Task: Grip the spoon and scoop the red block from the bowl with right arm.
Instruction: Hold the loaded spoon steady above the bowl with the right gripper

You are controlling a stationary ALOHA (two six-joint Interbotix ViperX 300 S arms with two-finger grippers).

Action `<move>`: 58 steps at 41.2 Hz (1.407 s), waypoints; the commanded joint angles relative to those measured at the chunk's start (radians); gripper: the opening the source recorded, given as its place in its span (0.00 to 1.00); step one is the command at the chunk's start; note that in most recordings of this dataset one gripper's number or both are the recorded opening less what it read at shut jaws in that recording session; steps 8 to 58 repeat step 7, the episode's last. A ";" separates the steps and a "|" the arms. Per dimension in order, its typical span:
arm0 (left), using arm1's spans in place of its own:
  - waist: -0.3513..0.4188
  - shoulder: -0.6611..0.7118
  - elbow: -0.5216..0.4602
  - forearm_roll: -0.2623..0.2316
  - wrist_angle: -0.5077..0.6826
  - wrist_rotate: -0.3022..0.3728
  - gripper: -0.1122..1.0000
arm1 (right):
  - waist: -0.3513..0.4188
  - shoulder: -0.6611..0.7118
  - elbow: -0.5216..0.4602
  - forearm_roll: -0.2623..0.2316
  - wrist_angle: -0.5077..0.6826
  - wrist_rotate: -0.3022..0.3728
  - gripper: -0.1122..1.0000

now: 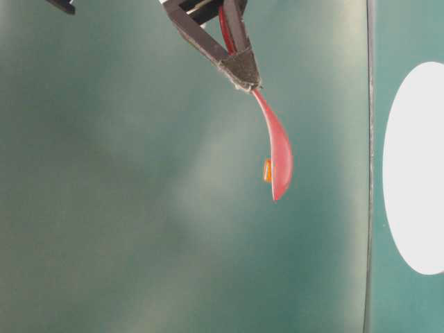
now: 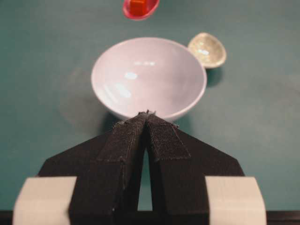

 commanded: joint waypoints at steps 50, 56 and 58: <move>0.003 0.009 -0.015 0.000 -0.005 0.000 0.12 | 0.000 -0.017 -0.031 0.003 -0.005 0.003 0.32; 0.003 0.009 -0.015 0.000 -0.005 0.000 0.12 | 0.000 -0.017 -0.031 0.003 -0.005 0.003 0.32; 0.003 0.009 -0.015 0.000 -0.005 0.000 0.12 | 0.000 -0.017 -0.031 0.003 -0.005 0.003 0.32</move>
